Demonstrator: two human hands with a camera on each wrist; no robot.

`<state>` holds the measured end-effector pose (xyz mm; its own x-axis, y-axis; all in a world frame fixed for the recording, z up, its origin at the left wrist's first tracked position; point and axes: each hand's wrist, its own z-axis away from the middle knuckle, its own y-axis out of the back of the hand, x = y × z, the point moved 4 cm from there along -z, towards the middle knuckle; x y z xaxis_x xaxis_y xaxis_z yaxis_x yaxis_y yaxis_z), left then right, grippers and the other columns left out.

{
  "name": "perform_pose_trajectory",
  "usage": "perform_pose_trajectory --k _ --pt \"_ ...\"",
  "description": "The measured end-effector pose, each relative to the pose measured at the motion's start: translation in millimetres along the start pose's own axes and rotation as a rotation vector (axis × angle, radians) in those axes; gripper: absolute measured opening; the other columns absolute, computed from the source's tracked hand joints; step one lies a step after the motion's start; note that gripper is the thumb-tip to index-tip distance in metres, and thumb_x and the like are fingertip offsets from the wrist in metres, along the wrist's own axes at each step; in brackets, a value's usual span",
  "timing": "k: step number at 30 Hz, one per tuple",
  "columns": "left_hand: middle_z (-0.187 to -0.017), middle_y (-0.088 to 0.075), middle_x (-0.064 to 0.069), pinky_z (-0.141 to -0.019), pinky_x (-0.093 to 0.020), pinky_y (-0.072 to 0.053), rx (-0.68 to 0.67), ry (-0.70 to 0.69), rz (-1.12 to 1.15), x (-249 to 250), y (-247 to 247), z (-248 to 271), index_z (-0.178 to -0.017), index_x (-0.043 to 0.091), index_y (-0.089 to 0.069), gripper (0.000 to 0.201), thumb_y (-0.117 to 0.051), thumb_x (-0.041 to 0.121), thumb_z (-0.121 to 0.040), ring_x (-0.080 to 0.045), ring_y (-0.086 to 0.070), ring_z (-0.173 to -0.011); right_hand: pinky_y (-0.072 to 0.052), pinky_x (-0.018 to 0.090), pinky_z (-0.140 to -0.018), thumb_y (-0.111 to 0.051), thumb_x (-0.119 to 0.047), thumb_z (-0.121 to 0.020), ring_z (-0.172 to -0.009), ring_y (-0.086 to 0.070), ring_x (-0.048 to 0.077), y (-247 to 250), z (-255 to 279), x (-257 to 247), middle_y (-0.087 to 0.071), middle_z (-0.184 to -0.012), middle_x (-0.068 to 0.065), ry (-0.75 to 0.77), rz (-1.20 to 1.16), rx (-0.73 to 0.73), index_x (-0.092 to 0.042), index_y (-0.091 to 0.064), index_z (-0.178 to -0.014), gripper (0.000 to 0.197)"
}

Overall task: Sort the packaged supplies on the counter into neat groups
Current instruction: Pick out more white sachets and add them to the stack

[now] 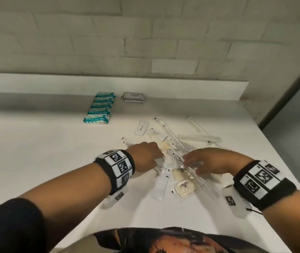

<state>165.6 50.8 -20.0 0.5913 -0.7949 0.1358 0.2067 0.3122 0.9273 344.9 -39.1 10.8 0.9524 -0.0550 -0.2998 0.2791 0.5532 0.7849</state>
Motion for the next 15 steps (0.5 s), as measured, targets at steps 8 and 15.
perform_pose_trajectory --k 8,15 --pt "-0.108 -0.052 -0.002 -0.077 -0.032 -0.045 0.168 0.145 0.074 2.8 -2.2 -4.5 -0.106 0.019 -0.057 0.028 -0.064 0.033 -0.083 -0.022 -0.054 -0.098 -0.047 0.029 -0.087 -0.054 -0.016 -0.090 -0.106 -0.058 0.021 13.7 3.1 59.6 -0.058 -0.112 -0.005 -0.274 0.075 0.210 -0.025 -0.067 -0.104 0.021" --pt "-0.115 -0.048 -0.003 -0.083 -0.034 -0.048 0.095 0.297 0.194 -1.5 -1.6 -3.4 -0.118 0.019 -0.046 0.053 -0.074 0.039 -0.077 -0.022 -0.055 -0.100 -0.045 0.026 -0.082 -0.053 -0.025 -0.091 -0.101 -0.056 0.015 27.7 -21.4 42.8 -0.058 -0.122 -0.005 -0.203 0.133 0.267 -0.029 -0.064 -0.112 0.024"
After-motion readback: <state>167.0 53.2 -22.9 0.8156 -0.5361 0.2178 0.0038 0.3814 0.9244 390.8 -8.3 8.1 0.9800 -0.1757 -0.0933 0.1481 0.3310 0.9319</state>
